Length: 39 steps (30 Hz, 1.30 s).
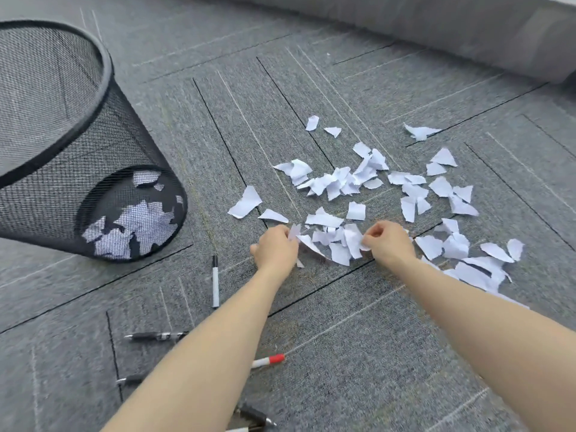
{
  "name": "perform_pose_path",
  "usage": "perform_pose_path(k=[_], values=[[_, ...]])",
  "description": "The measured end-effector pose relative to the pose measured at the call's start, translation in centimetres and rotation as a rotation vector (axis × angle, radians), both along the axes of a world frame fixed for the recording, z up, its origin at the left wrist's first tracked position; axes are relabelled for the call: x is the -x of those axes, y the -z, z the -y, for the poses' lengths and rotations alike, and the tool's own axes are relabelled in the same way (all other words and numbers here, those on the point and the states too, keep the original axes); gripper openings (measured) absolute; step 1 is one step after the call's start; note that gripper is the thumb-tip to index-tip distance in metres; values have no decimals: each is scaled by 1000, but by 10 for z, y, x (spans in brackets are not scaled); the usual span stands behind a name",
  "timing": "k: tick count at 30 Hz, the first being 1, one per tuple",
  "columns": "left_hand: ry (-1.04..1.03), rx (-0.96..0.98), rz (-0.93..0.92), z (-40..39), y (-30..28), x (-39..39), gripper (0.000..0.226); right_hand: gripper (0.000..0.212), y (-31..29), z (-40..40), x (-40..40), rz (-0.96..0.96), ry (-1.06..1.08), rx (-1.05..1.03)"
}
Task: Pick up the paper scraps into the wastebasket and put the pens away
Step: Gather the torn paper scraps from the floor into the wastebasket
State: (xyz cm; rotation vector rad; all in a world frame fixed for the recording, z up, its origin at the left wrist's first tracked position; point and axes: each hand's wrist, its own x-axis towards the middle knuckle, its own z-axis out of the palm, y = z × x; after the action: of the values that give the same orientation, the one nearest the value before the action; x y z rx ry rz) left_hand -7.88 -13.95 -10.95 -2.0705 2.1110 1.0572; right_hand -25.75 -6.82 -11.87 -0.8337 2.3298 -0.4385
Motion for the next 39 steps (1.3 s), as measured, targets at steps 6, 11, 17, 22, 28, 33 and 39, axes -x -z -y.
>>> perform_pose_path(k=[6, 11, 17, 22, 28, 33, 39], values=[[129, -221, -26, 25, -11, -10, 19, 50, -2, -2, -8, -38, -34, -51], [18, -295, -86, 4, -13, 13, 75, 25, -1, -1, -30, -134, -87, -80], [42, 2, -39, -36, 2, 37, 43, 31, -4, -2, -35, 4, -27, -101], [-11, -32, -233, -39, 3, 37, 4, 34, -8, -11, -15, 117, 44, -10], [327, -213, -121, -3, -21, 26, 31, 36, -54, -17, 33, 142, 114, -11], [439, -167, -76, 26, -61, 28, 20, 24, -118, -37, 54, 104, 128, -57], [473, -200, -205, -2, -122, 33, 10, 32, -170, -95, 38, 138, 320, -10]])
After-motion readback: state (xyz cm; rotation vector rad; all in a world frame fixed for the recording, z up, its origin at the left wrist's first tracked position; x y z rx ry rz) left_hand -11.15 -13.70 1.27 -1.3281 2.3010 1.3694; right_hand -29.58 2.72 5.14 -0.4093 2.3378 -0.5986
